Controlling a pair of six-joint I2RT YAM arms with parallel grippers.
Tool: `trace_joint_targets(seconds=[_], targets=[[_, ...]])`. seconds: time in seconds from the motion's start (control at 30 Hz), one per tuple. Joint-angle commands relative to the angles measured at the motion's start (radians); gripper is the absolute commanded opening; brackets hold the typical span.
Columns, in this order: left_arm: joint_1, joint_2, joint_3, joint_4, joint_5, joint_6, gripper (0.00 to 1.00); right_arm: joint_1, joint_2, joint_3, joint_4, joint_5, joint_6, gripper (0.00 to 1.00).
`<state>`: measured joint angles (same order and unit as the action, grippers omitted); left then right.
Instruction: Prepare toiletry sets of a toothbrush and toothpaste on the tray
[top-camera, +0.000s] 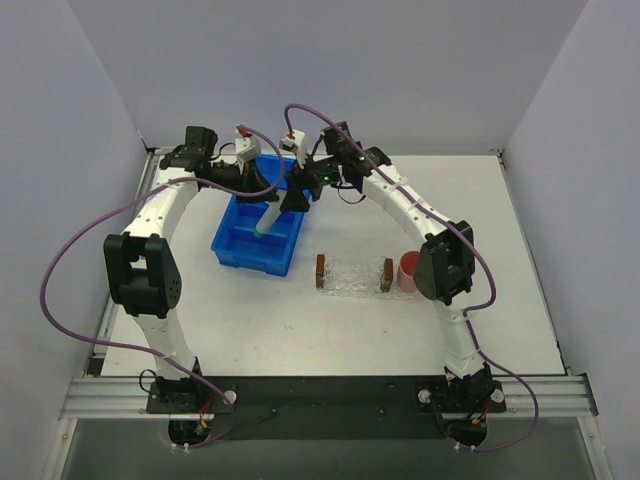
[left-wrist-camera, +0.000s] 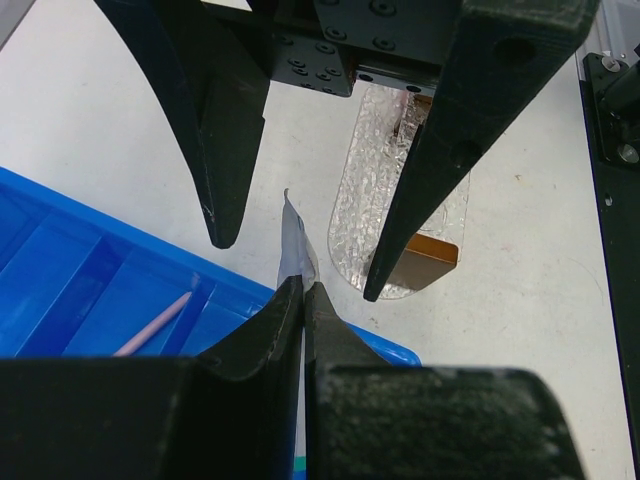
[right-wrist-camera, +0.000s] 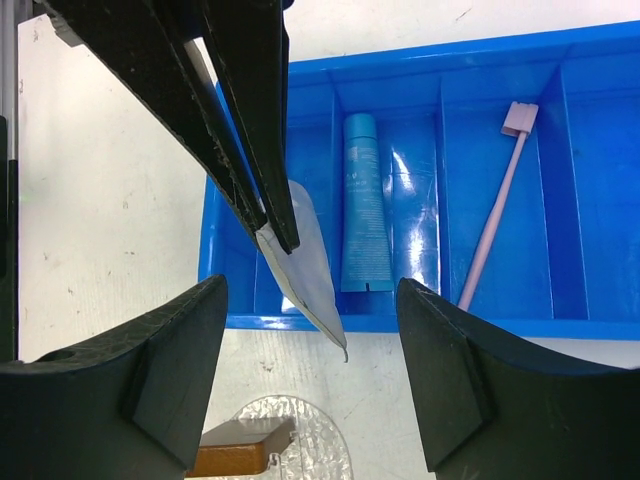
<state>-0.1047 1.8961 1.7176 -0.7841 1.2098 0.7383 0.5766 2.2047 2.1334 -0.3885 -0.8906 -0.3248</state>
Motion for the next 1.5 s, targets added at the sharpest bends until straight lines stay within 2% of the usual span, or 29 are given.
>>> trace_joint_targets(seconds=[0.0,0.23,0.37,0.47,0.57,0.63,0.67,0.8,1.1,1.13,1.17,1.27,1.33,1.4,1.43,1.47], targets=[[0.005,-0.026,0.040,-0.001,0.069,-0.001,0.00,0.006,-0.019,-0.003,0.051,-0.053,0.003,0.63],[0.003,-0.031,0.039,0.000,0.076,-0.007,0.00,0.014,-0.019,-0.010,0.085,-0.060,0.026,0.59],[0.000,-0.034,0.031,0.002,0.077,-0.008,0.00,0.017,-0.019,-0.016,0.102,-0.062,0.041,0.53],[-0.001,-0.035,0.025,0.003,0.079,-0.010,0.00,0.020,-0.022,-0.021,0.106,-0.062,0.043,0.44],[0.000,-0.037,0.022,0.008,0.080,-0.011,0.00,0.023,-0.022,-0.026,0.102,-0.062,0.047,0.29],[0.000,-0.037,0.019,0.009,0.080,-0.011,0.00,0.023,-0.025,-0.029,0.097,-0.059,0.047,0.23],[-0.001,-0.037,0.017,0.011,0.080,-0.011,0.00,0.023,-0.023,-0.027,0.097,-0.057,0.049,0.16],[0.002,-0.038,0.014,0.014,0.077,-0.011,0.00,0.023,-0.026,-0.026,0.080,-0.044,0.041,0.01],[0.022,-0.042,0.010,0.069,0.050,-0.057,0.00,0.023,-0.025,-0.010,0.059,-0.005,0.030,0.00],[0.031,-0.042,0.011,0.074,0.050,-0.069,0.03,0.023,-0.026,-0.009,0.057,-0.001,0.029,0.00],[0.036,-0.042,0.013,0.083,0.048,-0.074,0.12,0.023,-0.026,-0.006,0.056,0.004,0.026,0.00],[0.057,-0.040,0.022,0.086,0.045,-0.082,0.29,0.023,-0.025,0.006,0.046,0.036,0.021,0.00],[0.069,-0.043,0.027,0.083,0.043,-0.079,0.34,0.022,-0.026,0.010,0.039,0.056,0.020,0.00],[0.076,-0.048,0.027,0.069,0.039,-0.070,0.43,0.019,-0.026,0.017,0.033,0.065,0.021,0.00],[0.079,-0.051,0.027,0.060,0.037,-0.051,0.52,0.019,-0.028,0.017,0.030,0.071,0.020,0.00],[0.082,-0.054,0.024,0.051,0.031,-0.045,0.54,0.019,-0.028,0.019,0.027,0.077,0.021,0.00]])
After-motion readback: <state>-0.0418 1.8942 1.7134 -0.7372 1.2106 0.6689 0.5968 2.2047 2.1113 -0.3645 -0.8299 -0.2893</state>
